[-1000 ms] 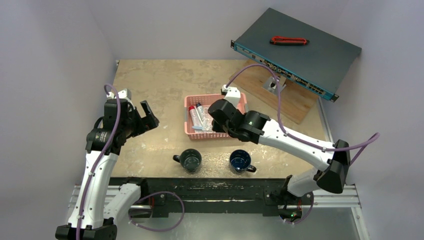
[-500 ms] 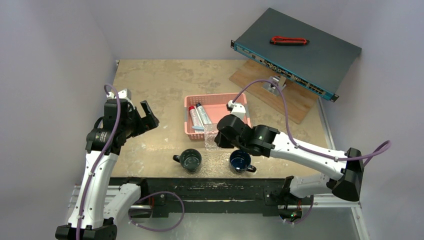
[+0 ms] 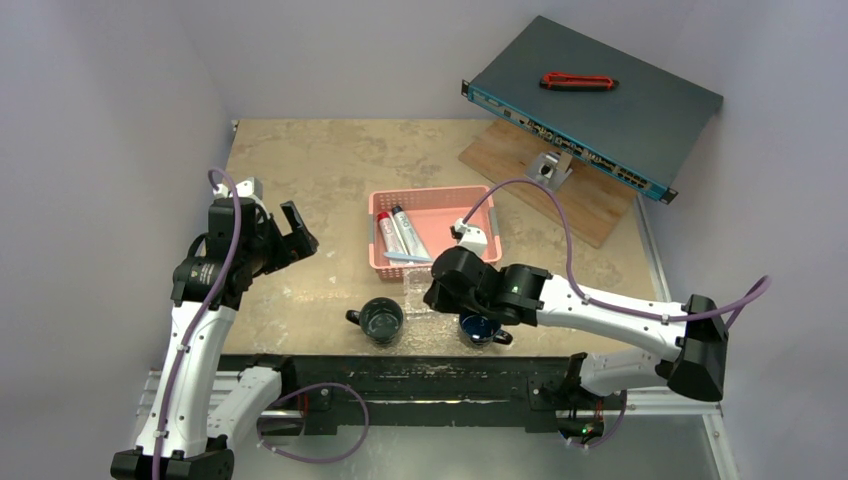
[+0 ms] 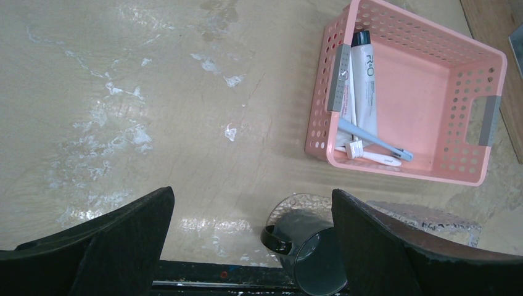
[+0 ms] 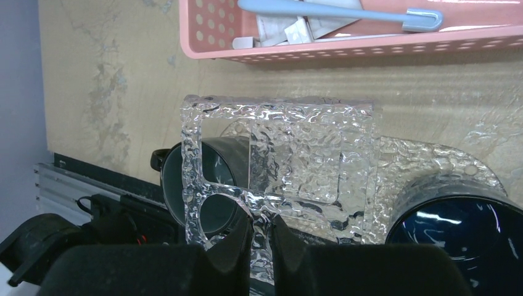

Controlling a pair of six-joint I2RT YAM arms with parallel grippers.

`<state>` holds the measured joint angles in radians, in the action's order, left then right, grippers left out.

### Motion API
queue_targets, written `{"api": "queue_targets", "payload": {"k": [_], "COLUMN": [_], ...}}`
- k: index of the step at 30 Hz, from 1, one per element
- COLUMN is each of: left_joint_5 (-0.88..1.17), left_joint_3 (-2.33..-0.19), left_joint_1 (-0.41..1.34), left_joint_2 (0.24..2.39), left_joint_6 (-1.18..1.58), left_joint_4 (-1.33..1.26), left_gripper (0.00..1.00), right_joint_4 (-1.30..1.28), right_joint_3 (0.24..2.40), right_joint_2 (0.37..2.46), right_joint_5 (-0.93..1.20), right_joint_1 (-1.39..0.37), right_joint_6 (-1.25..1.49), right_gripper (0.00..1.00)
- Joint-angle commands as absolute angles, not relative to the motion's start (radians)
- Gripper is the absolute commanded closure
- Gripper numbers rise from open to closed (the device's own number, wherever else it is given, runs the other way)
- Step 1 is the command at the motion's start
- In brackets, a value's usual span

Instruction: Prepare toiletry sets of a toothbrush and toothpaste on the tray

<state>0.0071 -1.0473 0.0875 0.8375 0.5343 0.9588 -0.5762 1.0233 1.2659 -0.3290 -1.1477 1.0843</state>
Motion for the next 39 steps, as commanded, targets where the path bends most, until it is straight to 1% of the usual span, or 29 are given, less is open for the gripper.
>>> {"api": "queue_targets", "payload": {"k": [1,25,39], "left_joint_5": [0.007,0.01,-0.005], "left_joint_3": [-1.052,-1.052,-1.052], "left_joint_1": [0.092,0.092,0.092], "left_joint_2": [0.824,0.827,0.827], "left_joint_6": [0.518,0.518,0.519], "left_joint_4": [0.928,0.929,0.928], "left_gripper": [0.01,0.01,0.01], "right_joint_4": [-0.532,-0.483,-0.428], "right_joint_3": [1.011,0.893,0.849], "right_joint_2": [1.222,1.246,1.286], "right_joint_5": [-0.346,-0.361,-0.345], "right_joint_1": [-1.161,-1.219,-1.239], "right_joint_6": [1.146,1.259,1.278], "right_gripper": [1.0,1.0,1.0]}}
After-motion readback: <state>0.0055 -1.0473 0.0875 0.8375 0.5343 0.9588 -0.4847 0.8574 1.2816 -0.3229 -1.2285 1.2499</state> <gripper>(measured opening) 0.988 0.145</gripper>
